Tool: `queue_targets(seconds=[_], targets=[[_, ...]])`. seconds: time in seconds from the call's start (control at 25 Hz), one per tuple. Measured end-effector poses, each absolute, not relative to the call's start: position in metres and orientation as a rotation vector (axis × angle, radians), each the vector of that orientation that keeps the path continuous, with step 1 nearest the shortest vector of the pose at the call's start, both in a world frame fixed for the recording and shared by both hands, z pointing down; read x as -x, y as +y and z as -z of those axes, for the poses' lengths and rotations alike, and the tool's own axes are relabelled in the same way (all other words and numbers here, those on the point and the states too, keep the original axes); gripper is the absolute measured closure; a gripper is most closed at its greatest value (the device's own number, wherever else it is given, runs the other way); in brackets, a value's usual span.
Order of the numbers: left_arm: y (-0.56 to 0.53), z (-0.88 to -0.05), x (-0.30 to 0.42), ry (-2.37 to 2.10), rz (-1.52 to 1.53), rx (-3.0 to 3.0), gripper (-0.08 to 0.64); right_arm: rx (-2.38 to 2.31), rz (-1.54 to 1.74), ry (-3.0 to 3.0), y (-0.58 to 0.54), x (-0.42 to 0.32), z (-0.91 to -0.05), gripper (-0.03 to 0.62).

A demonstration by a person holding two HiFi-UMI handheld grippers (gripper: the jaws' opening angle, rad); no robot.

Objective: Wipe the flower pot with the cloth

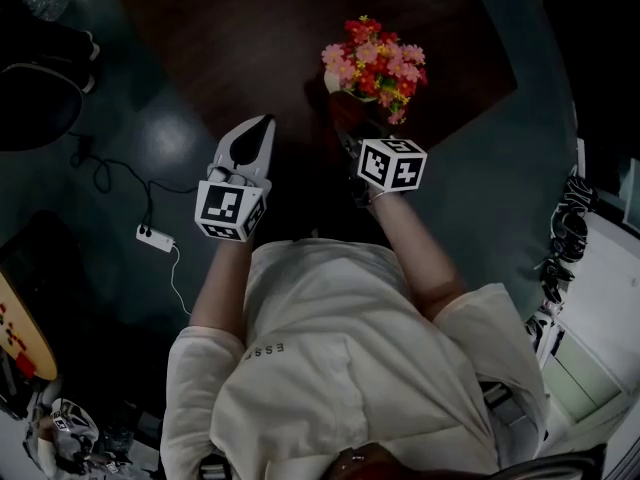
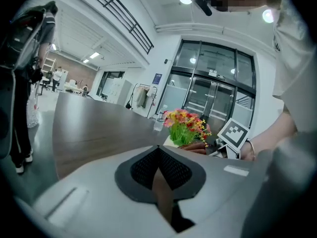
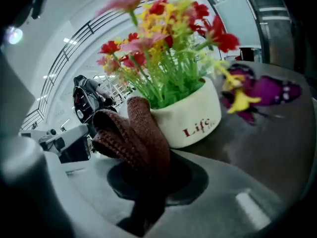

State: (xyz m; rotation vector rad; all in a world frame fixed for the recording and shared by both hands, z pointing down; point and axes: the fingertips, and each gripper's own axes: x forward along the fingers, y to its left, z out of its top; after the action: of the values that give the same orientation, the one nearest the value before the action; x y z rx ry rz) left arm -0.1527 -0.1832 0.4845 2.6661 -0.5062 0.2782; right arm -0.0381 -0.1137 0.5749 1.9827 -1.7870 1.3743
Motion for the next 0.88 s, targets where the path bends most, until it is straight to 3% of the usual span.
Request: queue_targets(seconds=[0.28, 0.56, 0.88], targets=[[-0.161, -0.478, 0.124, -0.481, -0.233, -2.724, 0.530, -1.921, -1.415, -1.805, -0.077, 0.007, -0.576, 0.543], [-0.141, -0.486, 0.071, -0.523, -0.299, -2.778, 0.177, -1.740, -1.116, -1.826, -0.053, -0.066, -0.562, 0.543], [-0.143, -0.513, 0.011, -0.587, -0.494, -2.926, 0.010, -1.584, -0.993, -1.929, -0.076, -0.144, -0.565, 0.543]])
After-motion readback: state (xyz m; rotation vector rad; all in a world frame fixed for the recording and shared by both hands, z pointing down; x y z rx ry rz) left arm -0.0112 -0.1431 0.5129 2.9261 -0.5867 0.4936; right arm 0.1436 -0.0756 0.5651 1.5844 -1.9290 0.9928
